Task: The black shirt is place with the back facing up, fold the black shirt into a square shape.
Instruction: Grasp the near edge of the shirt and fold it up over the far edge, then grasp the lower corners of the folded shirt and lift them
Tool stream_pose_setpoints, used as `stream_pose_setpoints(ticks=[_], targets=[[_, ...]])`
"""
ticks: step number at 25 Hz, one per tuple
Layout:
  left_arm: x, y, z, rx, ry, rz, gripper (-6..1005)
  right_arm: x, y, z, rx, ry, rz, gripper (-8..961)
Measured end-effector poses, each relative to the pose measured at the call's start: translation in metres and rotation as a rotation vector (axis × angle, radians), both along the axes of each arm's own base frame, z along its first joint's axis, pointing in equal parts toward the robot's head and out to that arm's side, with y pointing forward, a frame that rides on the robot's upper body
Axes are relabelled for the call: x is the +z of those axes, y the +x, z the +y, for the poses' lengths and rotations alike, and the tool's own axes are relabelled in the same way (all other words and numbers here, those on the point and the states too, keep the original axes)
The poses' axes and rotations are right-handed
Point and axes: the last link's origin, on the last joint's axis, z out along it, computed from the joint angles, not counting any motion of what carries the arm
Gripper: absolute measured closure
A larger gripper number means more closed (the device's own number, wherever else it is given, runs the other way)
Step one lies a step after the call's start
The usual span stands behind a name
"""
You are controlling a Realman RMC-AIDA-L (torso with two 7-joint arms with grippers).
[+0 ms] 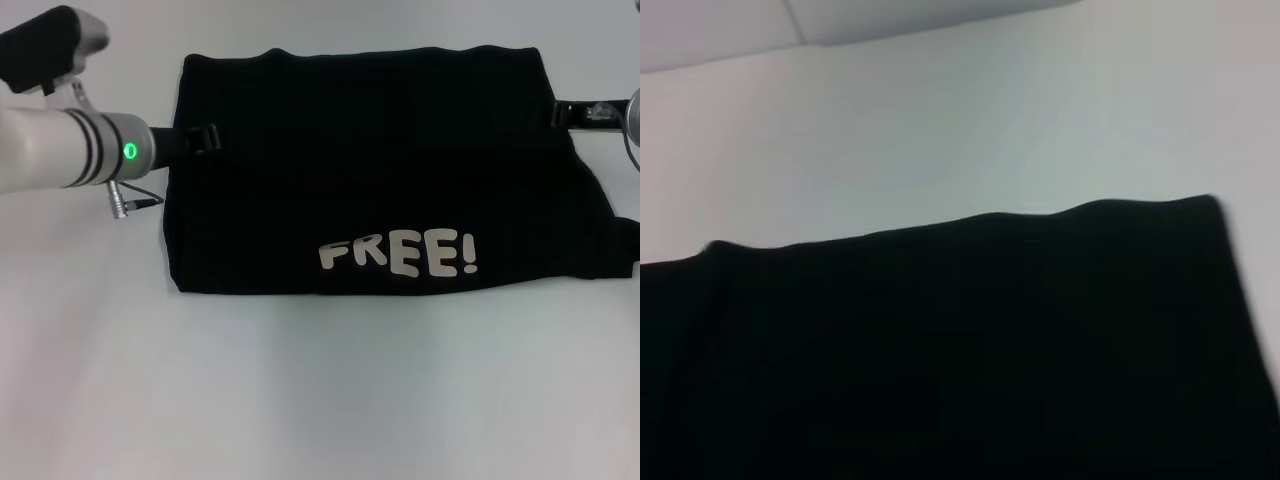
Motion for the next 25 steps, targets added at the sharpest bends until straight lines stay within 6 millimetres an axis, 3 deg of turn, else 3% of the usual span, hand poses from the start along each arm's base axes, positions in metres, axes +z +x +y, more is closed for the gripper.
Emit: stream_pose_setpoints(ticks=[8, 14, 16, 25], targets=[[0.025, -0.01, -0.028, -0.008, -0.117, -0.206, 521, 0.017, -0.008, -0.012, -0.031, -0.118, 0.118, 524], [0.038, -0.036, -0.059, -0.022, -0.22, -0.257, 392, 0.022, -0.009, -0.019, -0.057, -0.174, 0.16, 278], [0.041, -0.045, -0.068, -0.035, -0.247, -0.244, 349, 0.024, -0.009, -0.02, -0.068, -0.189, 0.169, 267], [0.035, -0.074, -0.087, -0.038, -0.285, -0.135, 354, 0.028, -0.008, -0.023, -0.091, -0.2, 0.174, 249]])
